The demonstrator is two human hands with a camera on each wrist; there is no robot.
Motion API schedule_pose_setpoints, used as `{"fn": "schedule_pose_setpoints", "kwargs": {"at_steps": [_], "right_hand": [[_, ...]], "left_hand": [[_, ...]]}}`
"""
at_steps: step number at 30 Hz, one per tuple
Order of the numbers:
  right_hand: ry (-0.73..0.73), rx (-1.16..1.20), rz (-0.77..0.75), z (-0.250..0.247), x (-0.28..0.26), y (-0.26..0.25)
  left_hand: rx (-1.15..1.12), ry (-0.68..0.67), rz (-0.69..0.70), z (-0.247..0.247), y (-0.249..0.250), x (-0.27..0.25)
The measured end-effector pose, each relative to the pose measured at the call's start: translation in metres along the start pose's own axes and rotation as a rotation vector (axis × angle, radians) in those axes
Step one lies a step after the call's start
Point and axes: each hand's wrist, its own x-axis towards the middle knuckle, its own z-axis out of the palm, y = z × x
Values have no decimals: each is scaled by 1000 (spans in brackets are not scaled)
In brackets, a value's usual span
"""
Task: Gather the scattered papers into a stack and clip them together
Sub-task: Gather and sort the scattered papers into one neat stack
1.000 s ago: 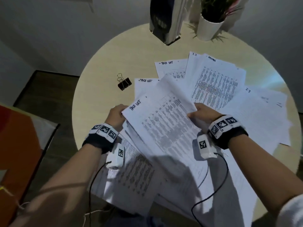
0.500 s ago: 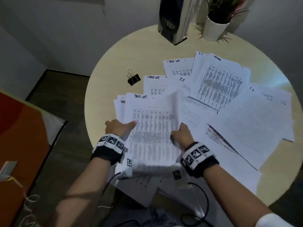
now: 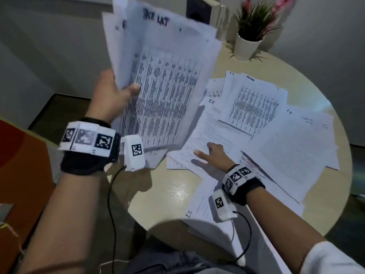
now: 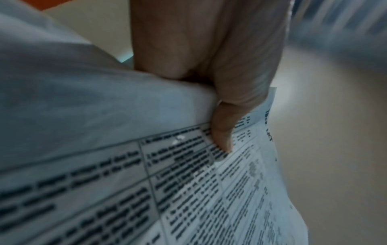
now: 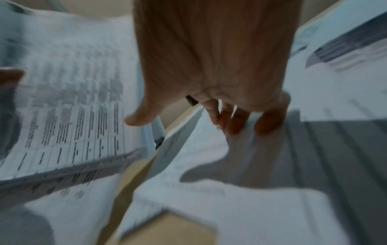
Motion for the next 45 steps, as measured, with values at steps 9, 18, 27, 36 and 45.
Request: {"fn": "schedule_pose_setpoints", "kwargs": {"at_steps": [9, 18, 27, 36, 45], "right_hand": [[295, 713, -733, -115, -60, -97], [289, 752, -465, -75, -36, -42], [511, 771, -439, -61, -18, -72], [94, 264, -115, 30, -2, -55], [146, 42, -61, -18, -3, 1]], "left_hand": [[-788, -53, 212, 10, 51, -2], [-410, -515, 77, 71, -4, -27], [-500, -77, -67, 81, 7, 0], [69, 66, -486, 62, -77, 8], [382, -22, -578, 92, -104, -12]]}}
